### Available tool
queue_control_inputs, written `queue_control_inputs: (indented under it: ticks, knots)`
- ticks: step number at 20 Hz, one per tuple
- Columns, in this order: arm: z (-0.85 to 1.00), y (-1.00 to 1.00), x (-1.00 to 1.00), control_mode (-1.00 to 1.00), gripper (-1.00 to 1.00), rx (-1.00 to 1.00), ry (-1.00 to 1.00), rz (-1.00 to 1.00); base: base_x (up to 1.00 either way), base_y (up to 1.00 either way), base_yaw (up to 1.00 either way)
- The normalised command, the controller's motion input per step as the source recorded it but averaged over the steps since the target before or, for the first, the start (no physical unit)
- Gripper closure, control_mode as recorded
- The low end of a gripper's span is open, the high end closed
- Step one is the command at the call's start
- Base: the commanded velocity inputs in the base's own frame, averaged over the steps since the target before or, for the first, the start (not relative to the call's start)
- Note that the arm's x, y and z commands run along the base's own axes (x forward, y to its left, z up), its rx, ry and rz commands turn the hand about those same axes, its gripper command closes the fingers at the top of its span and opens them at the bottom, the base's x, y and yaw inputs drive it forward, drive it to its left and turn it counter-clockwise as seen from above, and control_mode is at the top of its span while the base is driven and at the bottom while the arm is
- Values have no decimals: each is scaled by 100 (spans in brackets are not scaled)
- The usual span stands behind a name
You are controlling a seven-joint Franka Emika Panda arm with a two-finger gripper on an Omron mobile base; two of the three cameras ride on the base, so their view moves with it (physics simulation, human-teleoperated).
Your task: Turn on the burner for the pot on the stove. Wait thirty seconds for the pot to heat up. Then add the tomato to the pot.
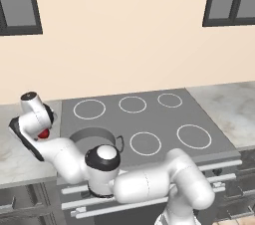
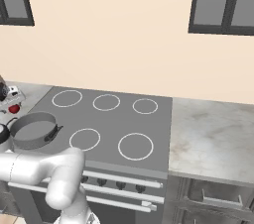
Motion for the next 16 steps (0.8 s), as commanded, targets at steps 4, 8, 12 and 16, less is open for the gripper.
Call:
queue_control_inputs:
  ticks: [4,8,12,16]
  knots:
    - [-18,19,19,-100,-100,0,0,0,0,0,0]
    - [-12,18,7,-100,100,0,0,0,0,0,0]
    - [0,0,0,-100,100,0,0,0,0,0,0]
    - [5,0,0,-100,100,0,-1,0,0,0,0]
